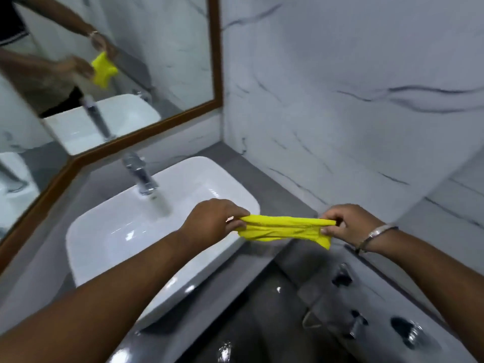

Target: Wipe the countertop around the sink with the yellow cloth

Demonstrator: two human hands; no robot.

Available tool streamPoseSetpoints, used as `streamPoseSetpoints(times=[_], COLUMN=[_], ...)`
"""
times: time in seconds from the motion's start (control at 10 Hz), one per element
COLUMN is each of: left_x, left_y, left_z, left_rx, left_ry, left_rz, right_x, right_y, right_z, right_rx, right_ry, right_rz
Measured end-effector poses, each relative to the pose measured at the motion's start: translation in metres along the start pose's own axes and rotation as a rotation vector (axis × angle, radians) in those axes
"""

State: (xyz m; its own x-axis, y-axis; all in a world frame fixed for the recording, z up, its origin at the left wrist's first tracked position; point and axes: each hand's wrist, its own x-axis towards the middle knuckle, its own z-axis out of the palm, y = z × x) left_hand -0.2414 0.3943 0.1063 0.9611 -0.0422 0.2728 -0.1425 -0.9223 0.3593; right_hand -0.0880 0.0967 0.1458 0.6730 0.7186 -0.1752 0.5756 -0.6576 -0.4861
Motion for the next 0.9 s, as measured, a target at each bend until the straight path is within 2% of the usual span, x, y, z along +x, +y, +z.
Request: streamPoseSetpoints(times=[0.1,0.2,0.3,0.4,0.5,0.6,0.7,0.9], left_x=[0.035,0.087,0.115,0.155,0.183,0.218,0.228,0.211], left_y=[0.042,0.128,0.183,0.232,0.257,0.284,0.289,0.279], left_z=[0.029,0.096,0.146,0.22,0.261,0.31,0.322,0.297], left_rx=[-0.098,-0.364,-0.496,-0.604,-0.551,-0.492,-0.543,-0.147], left_ry=[-0.046,-0.15,-0.233,-0.335,-0.36,-0.451,-0.515,-0.541], left_rz=[0.076,0.132,0.079,-0.058,-0.102,-0.122,-0.141,0.075], right_x=[-0.045,-0.124,-0.165,-0.188,-0.187,-0.182,-0.179,-0.192], right_y=[0.049,0.133,0.193,0.27,0.312,0.358,0.372,0.321], right_z=[-0.013,-0.03,-0.029,-0.013,0.0,0.022,0.036,0.034], right_rx=[0.106,0.396,0.552,0.616,0.597,0.526,0.461,0.014], right_ry=[-0.007,0.097,0.198,0.302,0.39,0.463,0.483,0.355], right_rz=[0.093,0.292,0.467,0.679,0.789,0.913,0.999,0.979])
